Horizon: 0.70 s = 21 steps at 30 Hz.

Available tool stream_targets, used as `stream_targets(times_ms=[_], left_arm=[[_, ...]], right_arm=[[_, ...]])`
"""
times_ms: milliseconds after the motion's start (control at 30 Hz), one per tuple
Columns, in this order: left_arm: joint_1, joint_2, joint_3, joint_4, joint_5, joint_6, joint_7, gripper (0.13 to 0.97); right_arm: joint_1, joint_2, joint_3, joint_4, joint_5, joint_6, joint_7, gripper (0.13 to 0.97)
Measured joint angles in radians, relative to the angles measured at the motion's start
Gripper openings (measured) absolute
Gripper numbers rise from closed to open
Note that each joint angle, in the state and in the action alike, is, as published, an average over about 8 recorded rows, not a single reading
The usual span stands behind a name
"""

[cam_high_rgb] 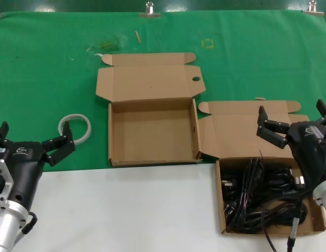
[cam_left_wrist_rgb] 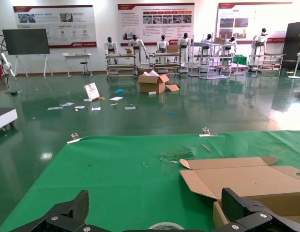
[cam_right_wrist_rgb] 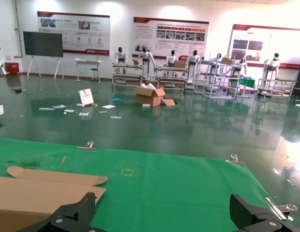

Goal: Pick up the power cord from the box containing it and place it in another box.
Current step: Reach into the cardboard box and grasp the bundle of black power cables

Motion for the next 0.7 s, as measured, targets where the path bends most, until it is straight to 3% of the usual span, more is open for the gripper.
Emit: stream_targets(times_ms=[700], left_arm=[[0.000,0.000,0.000,0.000,0.000,0.000,0.000,0.966]], right_arm=[[0.000,0.000,0.000,0.000,0.000,0.000,0.000,0.966]])
